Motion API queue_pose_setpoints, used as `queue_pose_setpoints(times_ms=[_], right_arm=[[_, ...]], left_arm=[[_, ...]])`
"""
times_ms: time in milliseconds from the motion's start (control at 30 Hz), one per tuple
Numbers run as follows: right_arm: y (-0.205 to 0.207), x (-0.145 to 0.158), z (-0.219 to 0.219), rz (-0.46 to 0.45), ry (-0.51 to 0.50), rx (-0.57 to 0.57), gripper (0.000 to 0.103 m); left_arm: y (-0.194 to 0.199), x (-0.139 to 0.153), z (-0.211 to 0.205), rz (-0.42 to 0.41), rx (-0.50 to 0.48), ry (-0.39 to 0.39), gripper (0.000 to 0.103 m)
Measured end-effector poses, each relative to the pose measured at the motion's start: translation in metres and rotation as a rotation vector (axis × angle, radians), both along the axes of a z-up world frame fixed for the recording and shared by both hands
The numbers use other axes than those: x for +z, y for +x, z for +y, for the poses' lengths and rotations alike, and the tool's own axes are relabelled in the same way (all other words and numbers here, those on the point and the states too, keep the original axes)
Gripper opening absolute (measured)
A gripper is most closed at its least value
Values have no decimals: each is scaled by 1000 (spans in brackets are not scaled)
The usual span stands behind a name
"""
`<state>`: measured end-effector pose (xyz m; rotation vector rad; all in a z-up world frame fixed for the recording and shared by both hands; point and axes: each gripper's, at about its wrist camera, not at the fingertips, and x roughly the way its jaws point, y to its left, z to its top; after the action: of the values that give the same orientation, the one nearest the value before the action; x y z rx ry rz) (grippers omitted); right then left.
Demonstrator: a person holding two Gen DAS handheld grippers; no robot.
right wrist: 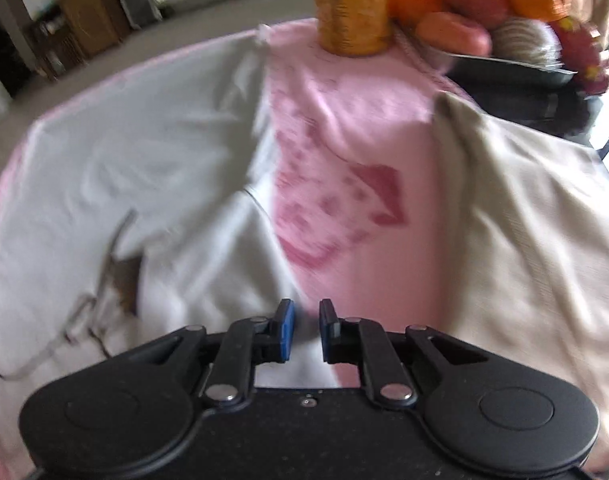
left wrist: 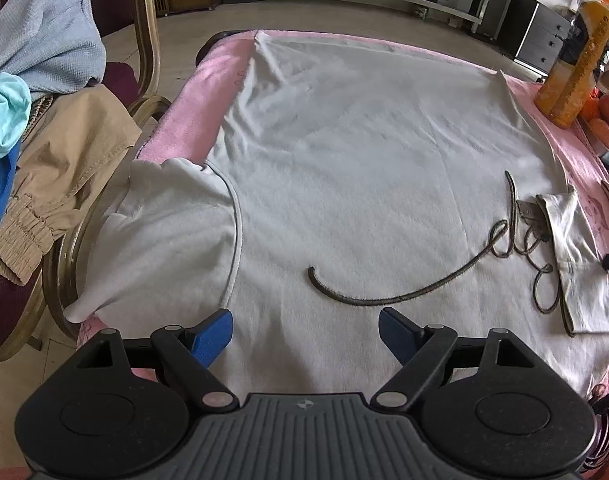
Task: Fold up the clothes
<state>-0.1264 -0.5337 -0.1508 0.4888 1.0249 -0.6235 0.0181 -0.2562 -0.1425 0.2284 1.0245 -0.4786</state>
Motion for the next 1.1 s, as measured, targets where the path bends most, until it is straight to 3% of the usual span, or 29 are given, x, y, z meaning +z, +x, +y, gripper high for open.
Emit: queue_pose_setpoints(times_ms=[167,300,433,500,567,733,800,967,1100], right_arm=[[-19,8,11,-113,130,10,12],[-15,-7,17,-53,164,36,12],[-28,-4,23,-28,166,22,12],[-39,1,28,-40,154,11,14],[-50,12,29,-116,157,0,18],[-78,45,20,-523,254,-8,28],[-84,54,16,-673,289,-12,31],[-84,57,9,-834,326,-55,37],[-84,58,6,-931,336,-105,48]], left_arm=[[-5,-4,1,68,-67,-54,77],[0,-16,1,169,-76,-60,71],[-4,-15,7,197,-84,-36,71],[-8,-11,14,223,-87,-34,66],[-12,-5,24,233,-83,-44,61],[-2,25,66,179,20,-175,55],[7,35,78,156,69,-177,53],[38,63,107,80,182,-146,51],[68,72,135,97,269,-233,52]])
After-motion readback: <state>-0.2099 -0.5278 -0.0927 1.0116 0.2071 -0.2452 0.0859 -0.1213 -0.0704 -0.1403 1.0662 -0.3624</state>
